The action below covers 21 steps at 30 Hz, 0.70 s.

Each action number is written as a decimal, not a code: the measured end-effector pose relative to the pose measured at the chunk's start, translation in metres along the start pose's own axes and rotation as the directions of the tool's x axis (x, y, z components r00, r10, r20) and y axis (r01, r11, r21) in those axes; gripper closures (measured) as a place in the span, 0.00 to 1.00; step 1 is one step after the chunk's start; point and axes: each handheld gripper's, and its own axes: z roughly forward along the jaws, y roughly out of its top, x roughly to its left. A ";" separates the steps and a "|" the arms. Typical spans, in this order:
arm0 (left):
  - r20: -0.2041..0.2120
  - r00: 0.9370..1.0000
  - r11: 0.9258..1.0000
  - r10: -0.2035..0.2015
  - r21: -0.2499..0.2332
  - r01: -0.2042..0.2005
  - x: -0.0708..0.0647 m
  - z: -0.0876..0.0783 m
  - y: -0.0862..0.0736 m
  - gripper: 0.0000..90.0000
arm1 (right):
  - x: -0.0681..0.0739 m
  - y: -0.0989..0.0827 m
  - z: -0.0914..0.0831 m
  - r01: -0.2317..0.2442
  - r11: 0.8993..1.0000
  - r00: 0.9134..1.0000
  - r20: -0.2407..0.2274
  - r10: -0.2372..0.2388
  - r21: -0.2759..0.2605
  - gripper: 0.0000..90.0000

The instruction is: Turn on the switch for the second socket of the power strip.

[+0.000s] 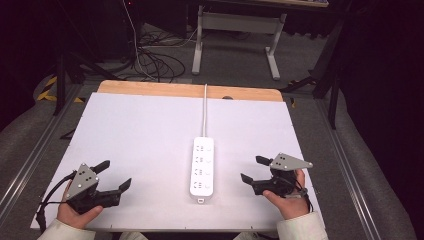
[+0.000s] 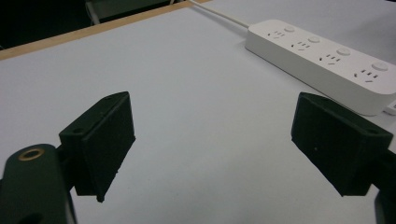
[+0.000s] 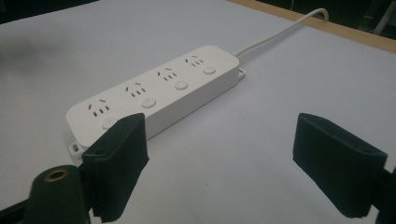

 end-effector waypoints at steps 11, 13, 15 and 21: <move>-0.004 1.000 1.000 -0.003 -0.004 0.003 0.001 -0.003 -0.001 0.15 | -0.002 -0.027 0.004 -0.022 1.000 1.000 0.016 0.022 0.016 0.19; 0.001 1.000 1.000 -0.009 -0.003 0.009 0.000 -0.003 -0.002 0.15 | -0.002 -0.030 0.003 -0.036 0.999 0.999 0.021 0.036 0.017 0.19; -0.002 1.000 1.000 -0.005 -0.001 0.005 0.001 -0.003 -0.002 0.15 | -0.003 -0.033 0.003 -0.051 0.998 0.999 0.013 0.051 0.022 0.18; -0.006 1.000 1.000 -0.008 0.007 0.008 0.001 -0.005 -0.005 0.15 | -0.004 -0.043 0.003 -0.080 0.996 0.997 0.012 0.080 0.047 0.18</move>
